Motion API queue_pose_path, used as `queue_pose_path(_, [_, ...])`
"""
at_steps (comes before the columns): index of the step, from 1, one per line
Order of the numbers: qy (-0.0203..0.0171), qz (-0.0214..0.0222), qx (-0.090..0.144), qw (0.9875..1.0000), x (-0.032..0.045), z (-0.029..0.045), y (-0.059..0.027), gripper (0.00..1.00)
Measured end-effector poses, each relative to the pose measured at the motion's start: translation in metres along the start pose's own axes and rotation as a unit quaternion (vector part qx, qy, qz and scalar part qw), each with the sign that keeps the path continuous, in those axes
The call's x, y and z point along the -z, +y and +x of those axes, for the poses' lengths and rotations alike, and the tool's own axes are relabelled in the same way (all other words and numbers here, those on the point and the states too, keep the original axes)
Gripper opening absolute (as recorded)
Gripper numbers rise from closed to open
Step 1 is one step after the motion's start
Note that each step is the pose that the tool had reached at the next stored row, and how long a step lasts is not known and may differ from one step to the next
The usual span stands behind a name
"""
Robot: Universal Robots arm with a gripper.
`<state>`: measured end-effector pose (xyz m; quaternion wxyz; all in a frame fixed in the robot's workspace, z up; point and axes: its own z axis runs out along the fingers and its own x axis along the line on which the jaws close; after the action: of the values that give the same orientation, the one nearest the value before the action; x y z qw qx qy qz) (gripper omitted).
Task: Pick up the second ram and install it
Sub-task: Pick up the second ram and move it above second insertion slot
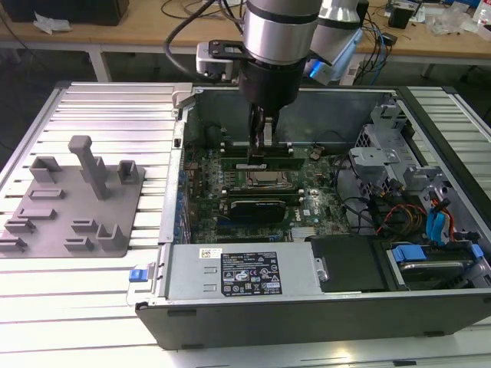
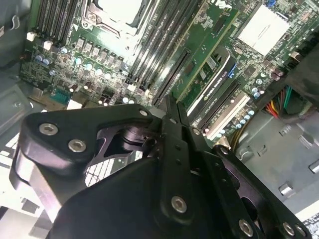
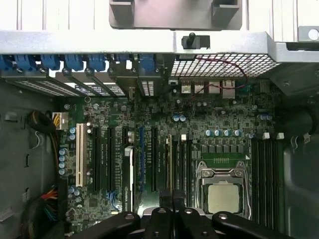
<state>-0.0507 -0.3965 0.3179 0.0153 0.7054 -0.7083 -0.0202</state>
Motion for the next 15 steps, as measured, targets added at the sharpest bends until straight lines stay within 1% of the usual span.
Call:
queue_pose_path(3, [0.0001,-0.0001,0.000,1.0000,-0.0049,-0.0007,-0.0002,0.09])
queue_pose_path(7, [-0.0001,0.0000,0.000,1.0000,-0.0085,-0.0016,-0.0004,0.09])
queue_pose_path(8, [0.0000,0.0000,0.000,1.0000,-0.0112,-0.0019,-0.0005,0.09])
queue_pose_path(10, [0.0001,0.0000,0.000,1.0000,-0.0134,-0.0027,-0.0005,0.09])
queue_pose_path(14, [0.0000,0.0000,0.000,1.0000,-0.0243,-0.0066,-0.0019,0.09])
queue_pose_path(15, [0.0000,0.0000,0.000,1.0000,-0.0251,-0.0073,-0.0022,0.09])
